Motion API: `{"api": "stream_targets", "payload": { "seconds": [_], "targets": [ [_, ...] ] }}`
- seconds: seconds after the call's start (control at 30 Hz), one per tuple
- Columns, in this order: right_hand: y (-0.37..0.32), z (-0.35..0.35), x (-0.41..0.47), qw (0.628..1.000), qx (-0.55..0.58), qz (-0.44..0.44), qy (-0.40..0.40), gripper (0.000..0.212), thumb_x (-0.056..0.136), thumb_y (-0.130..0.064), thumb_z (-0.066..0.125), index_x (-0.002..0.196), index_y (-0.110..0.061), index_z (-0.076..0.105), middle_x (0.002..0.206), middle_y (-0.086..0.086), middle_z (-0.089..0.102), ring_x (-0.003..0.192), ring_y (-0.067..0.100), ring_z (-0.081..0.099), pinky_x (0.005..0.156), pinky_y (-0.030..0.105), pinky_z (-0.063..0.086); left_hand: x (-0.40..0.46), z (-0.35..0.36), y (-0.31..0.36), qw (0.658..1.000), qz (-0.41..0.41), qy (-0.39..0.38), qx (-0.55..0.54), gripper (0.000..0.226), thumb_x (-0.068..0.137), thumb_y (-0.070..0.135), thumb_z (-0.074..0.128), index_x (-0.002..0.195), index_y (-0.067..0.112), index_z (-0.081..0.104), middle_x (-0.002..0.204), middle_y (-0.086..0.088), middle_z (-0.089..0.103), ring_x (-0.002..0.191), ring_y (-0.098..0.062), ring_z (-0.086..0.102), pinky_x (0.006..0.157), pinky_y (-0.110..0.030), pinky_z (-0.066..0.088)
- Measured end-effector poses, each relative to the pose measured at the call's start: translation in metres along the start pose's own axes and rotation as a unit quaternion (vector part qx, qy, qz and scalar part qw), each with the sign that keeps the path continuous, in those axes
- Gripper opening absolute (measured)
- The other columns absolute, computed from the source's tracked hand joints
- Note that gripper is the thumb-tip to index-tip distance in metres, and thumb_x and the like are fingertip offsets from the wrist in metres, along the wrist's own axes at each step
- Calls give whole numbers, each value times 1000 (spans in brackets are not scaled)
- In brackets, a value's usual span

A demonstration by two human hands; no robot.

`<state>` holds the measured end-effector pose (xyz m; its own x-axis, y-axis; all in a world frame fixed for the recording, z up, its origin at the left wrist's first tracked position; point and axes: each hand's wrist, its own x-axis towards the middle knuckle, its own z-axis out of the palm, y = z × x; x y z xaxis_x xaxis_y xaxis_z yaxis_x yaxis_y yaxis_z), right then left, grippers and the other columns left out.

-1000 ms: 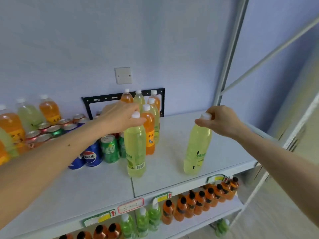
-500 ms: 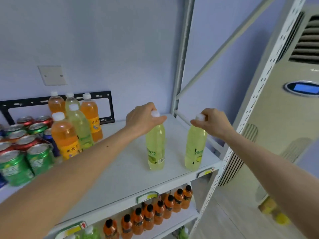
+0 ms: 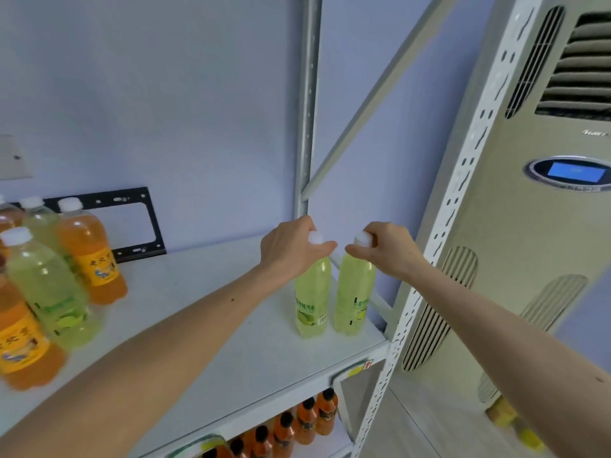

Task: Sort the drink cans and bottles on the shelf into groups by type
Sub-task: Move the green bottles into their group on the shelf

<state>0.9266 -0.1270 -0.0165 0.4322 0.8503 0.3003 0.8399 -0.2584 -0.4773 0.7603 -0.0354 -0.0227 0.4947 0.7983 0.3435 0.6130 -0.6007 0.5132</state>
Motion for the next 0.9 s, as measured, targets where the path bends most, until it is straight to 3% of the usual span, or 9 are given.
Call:
{"api": "stream_targets", "payload": {
  "seconds": [0.13, 0.37, 0.53, 0.67, 0.77, 0.9],
  "targets": [
    [15, 0, 8, 1000, 7, -1, -22, 38, 80, -46, 68, 85, -10, 57, 68, -3, 54, 68, 19, 53, 59, 32, 42, -3, 12, 9, 999, -33, 4, 25, 36, 79, 56, 65, 90, 27, 46, 82, 12, 53, 80, -16, 53, 64, -28, 33],
    [16, -6, 12, 993, -61, -6, -103, 48, 82, -53, 62, 111, -16, 53, 102, 4, 61, 94, 26, 58, 79, 38, 50, -13, 12, 12, 995, -34, -53, 74, 54, 80, 53, 66, 120, 23, 46, 102, 5, 51, 96, -19, 54, 68, -30, 37],
    [0, -25, 5, 985, -142, -43, -87, 60, 85, -52, 60, 130, -15, 45, 124, 8, 49, 107, 28, 56, 83, 39, 48, -28, -8, 9, 990, -50, -83, 105, 72, 81, 53, 66, 140, 23, 37, 118, 1, 57, 109, -20, 55, 80, -34, 47],
    [-31, -42, -3, 974, -187, -124, -25, 57, 86, -45, 61, 130, -13, 45, 125, 8, 46, 114, 28, 50, 76, 37, 42, -46, -39, -5, 984, -59, -79, 151, 65, 84, 51, 63, 138, 24, 40, 116, 3, 58, 108, -18, 54, 75, -31, 42],
    [-64, -44, -13, 968, -178, -176, -15, 55, 87, -43, 62, 131, -14, 45, 126, 7, 48, 117, 27, 48, 74, 36, 40, -63, -69, -21, 977, -62, -70, 191, 60, 86, 52, 61, 136, 24, 43, 120, 5, 57, 110, -16, 52, 74, -30, 36],
    [-113, -26, -30, 957, -168, -236, -23, 56, 87, -41, 63, 134, -16, 44, 126, 5, 48, 118, 26, 47, 77, 37, 44, -92, -109, -51, 964, -74, -41, 252, 53, 88, 50, 60, 132, 24, 47, 123, 5, 57, 111, -18, 53, 73, -31, 39]
  ]
}}
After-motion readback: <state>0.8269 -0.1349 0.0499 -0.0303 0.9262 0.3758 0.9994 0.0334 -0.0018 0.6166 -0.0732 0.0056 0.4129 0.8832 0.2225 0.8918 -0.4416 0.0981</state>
